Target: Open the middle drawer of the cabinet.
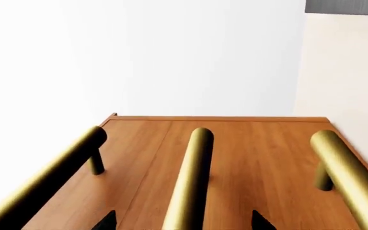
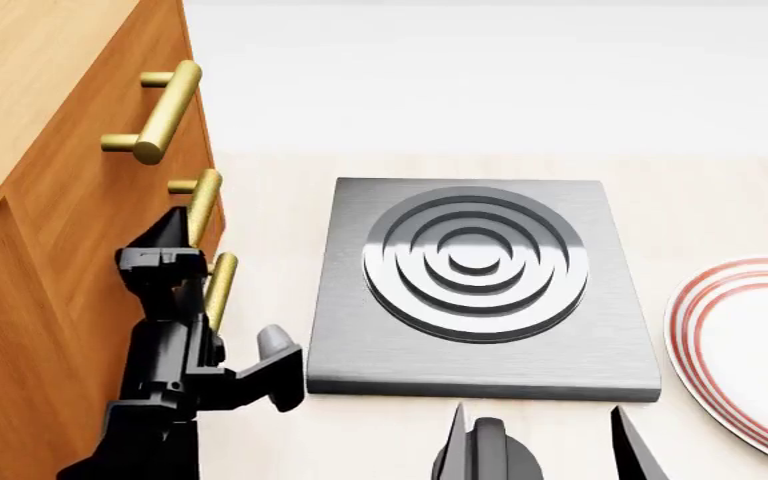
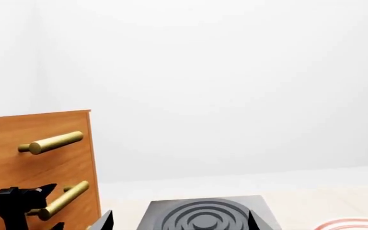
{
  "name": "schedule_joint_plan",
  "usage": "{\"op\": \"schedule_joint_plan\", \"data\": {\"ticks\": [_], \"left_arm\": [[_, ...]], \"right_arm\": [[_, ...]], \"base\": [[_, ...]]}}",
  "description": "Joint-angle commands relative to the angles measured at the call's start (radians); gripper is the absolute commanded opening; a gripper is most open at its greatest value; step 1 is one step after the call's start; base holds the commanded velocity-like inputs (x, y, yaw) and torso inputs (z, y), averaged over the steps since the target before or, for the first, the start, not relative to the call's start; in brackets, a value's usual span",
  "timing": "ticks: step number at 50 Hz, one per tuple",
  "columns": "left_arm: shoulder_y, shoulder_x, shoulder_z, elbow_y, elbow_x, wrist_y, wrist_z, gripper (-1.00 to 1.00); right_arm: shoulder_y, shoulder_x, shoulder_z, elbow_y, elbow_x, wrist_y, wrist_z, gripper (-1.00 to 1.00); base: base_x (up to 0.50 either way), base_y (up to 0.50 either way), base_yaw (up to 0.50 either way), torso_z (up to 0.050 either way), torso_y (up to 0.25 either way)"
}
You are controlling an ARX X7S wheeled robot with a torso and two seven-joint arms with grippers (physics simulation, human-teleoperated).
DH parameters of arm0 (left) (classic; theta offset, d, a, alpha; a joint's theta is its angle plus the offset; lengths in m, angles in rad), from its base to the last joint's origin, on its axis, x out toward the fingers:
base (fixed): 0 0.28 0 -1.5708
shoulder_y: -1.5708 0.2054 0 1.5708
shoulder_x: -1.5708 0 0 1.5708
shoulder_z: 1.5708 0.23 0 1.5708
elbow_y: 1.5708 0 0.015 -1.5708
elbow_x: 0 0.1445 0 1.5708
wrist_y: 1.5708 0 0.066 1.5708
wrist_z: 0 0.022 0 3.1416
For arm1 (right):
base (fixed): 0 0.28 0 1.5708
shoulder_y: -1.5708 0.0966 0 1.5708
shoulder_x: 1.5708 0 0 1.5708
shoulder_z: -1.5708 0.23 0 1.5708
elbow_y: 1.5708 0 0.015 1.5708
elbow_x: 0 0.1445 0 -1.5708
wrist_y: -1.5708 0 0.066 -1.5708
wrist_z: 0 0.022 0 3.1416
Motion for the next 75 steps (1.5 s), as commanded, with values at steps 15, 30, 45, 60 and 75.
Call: {"op": "schedule_joint_plan", "data": {"ticks": [15, 30, 45, 60, 75], "left_arm": [[0.003, 0.000, 0.002, 0.014, 0.017, -0.012, -0.012, -1.00], [0.005, 0.000, 0.005, 0.068, 0.044, -0.029, -0.015, -1.00], [-0.006, 0.000, 0.008, 0.160, 0.089, -0.058, 0.019, -1.00], [0.003, 0.000, 0.011, 0.254, 0.148, -0.088, 0.046, -1.00], [0.024, 0.000, 0.015, 0.341, 0.231, -0.106, 0.082, -1.00]], "right_arm": [[0.001, 0.009, -0.009, 0.000, 0.001, -0.006, 0.012, 1.00], [-0.001, 0.015, -0.004, 0.000, 0.009, -0.014, 0.019, 1.00], [-0.005, 0.024, 0.001, -0.009, 0.016, -0.017, 0.028, 1.00], [-0.008, 0.031, 0.001, -0.016, 0.020, -0.019, 0.035, 1.00], [-0.005, 0.035, -0.002, -0.013, 0.025, -0.026, 0.037, 1.00]], "base": [[0.00, 0.00, 0.00, 0.000, 0.000], [0.00, 0.00, 0.00, 0.000, 0.000], [0.00, 0.00, 0.00, 0.000, 0.000], [0.00, 0.00, 0.00, 0.000, 0.001], [0.00, 0.00, 0.00, 0.000, 0.001]]}}
